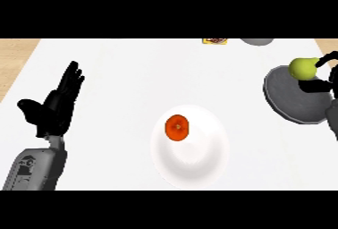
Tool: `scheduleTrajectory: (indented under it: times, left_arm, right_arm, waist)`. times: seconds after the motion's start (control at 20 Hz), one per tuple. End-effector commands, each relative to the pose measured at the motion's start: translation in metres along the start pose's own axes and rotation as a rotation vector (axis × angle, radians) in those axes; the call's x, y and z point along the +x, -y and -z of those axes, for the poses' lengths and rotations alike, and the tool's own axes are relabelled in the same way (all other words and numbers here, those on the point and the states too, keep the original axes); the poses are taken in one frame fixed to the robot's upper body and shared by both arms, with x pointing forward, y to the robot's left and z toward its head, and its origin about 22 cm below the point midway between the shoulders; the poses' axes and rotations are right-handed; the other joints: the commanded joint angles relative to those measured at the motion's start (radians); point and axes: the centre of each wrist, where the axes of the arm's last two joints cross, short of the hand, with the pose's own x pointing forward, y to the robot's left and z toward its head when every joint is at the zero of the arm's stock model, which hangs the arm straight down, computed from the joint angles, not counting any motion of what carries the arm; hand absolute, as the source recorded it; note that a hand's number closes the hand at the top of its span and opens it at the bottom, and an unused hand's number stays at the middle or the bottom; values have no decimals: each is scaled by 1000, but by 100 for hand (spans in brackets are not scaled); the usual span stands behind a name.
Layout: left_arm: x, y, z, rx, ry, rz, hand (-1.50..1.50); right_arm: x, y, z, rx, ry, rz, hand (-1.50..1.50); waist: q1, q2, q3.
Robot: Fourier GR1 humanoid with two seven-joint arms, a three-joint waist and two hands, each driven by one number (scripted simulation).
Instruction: Pick the pear from the plate and place it in the pan
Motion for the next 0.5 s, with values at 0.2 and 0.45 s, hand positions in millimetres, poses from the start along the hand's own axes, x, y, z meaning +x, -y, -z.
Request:
scheduleTrajectory:
  times: [0.2, 0.45]
  left_arm:
    - [9, -4, 5, -4, 21, 7, 0]
    - [2, 5, 2, -17, 28, -4, 0]
  right_arm:
    - [-60, -19, 0, 30, -15, -4, 150]
    - [-62, -19, 4, 278, -165, 251, -150]
  waist:
    - [17, 6, 2]
    - [29, 14, 5]
